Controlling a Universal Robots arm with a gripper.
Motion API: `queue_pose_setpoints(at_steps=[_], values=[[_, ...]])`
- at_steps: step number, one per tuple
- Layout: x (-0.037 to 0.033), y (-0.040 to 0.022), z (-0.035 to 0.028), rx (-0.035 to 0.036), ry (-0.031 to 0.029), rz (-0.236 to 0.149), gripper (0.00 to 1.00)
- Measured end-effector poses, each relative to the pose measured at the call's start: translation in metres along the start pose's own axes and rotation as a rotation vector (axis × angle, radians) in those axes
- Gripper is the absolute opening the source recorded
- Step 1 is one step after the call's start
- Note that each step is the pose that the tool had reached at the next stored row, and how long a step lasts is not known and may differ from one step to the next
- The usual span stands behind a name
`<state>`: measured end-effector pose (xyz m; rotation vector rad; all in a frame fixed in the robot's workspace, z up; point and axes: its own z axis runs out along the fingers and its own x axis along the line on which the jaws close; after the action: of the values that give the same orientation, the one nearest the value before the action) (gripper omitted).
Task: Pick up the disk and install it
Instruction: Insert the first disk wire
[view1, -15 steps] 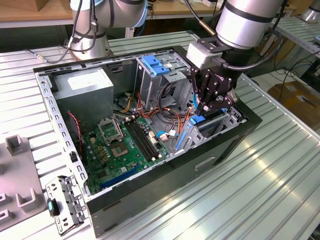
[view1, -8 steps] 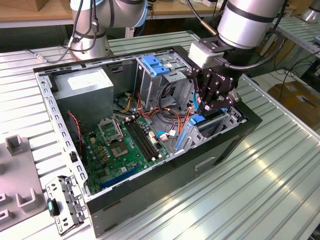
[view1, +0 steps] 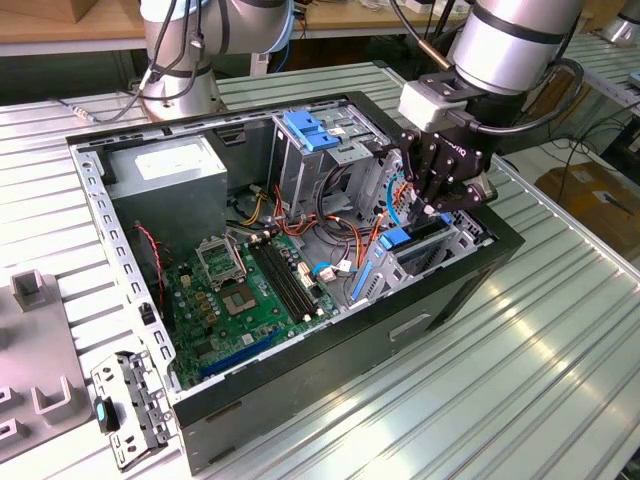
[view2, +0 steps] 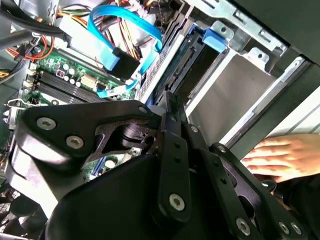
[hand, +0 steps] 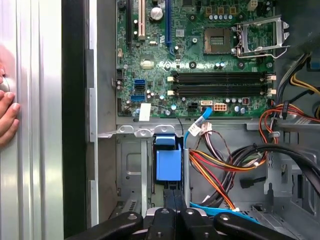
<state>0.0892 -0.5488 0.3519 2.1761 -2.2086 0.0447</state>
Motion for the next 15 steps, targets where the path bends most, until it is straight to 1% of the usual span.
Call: queue_pose_setpoints(at_steps=[1, 2, 4, 5, 6, 7, 8, 9, 12, 14, 15], values=[[0.0000, 0.0000, 0.0000, 0.0000, 0.0001, -0.001, 0.11], [0.0002, -0.0003, -0.0007, 0.0004, 0.0003, -0.011, 0.11], [0.0003, -0.0011, -0.0043, -0.0008, -0.0001, -0.023, 0.11], [0.0005, -0.0014, -0.0080, -0.0022, 0.0001, -0.027, 0.11], [0.0005, -0.0022, -0.0086, -0.0032, 0.0001, -0.028, 0.11], [0.0002, -0.0051, -0.0085, -0.0053, -0.0002, -0.028, 0.11], [-0.0009, -0.0144, -0.0088, -0.0104, 0.0006, -0.029, 0.11], [-0.0022, -0.0219, -0.0087, -0.0129, 0.0009, -0.028, 0.11], [-0.0044, -0.0334, -0.0088, -0.0162, 0.0018, -0.029, 0.11], [-0.0059, -0.0387, -0.0088, -0.0173, 0.0020, -0.029, 0.11], [-0.0061, -0.0403, -0.0089, -0.0174, 0.0023, -0.030, 0.11]])
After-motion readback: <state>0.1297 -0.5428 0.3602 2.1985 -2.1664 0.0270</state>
